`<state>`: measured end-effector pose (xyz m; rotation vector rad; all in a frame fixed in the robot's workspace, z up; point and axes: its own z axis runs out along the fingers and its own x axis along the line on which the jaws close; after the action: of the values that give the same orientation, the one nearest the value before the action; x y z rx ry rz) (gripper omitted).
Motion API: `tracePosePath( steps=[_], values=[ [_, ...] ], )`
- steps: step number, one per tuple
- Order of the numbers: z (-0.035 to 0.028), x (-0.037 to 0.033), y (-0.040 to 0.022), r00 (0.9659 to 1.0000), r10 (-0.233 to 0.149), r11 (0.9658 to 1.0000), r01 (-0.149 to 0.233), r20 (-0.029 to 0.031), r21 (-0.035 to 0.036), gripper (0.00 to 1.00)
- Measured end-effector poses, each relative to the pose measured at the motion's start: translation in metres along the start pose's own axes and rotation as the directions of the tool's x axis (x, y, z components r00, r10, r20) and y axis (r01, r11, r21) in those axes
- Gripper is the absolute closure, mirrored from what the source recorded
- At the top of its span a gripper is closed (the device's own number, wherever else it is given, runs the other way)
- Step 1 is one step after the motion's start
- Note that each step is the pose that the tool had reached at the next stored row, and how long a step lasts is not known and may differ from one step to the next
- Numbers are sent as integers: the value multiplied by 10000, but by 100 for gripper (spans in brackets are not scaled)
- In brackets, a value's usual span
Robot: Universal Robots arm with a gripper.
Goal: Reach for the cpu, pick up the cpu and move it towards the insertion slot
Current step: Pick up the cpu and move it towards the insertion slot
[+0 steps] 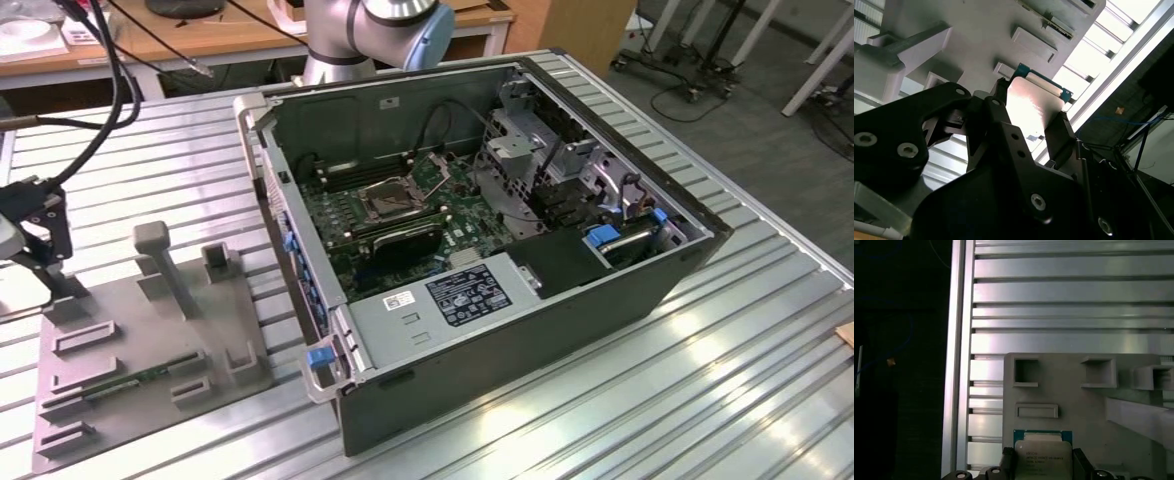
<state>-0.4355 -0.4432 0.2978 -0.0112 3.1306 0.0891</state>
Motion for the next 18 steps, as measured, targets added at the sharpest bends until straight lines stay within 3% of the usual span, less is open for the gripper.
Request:
tracePosePath(
  steps=[18],
  values=[
    [-174,-2,10,10000,0,10000,0,0,0,46]
  ],
)
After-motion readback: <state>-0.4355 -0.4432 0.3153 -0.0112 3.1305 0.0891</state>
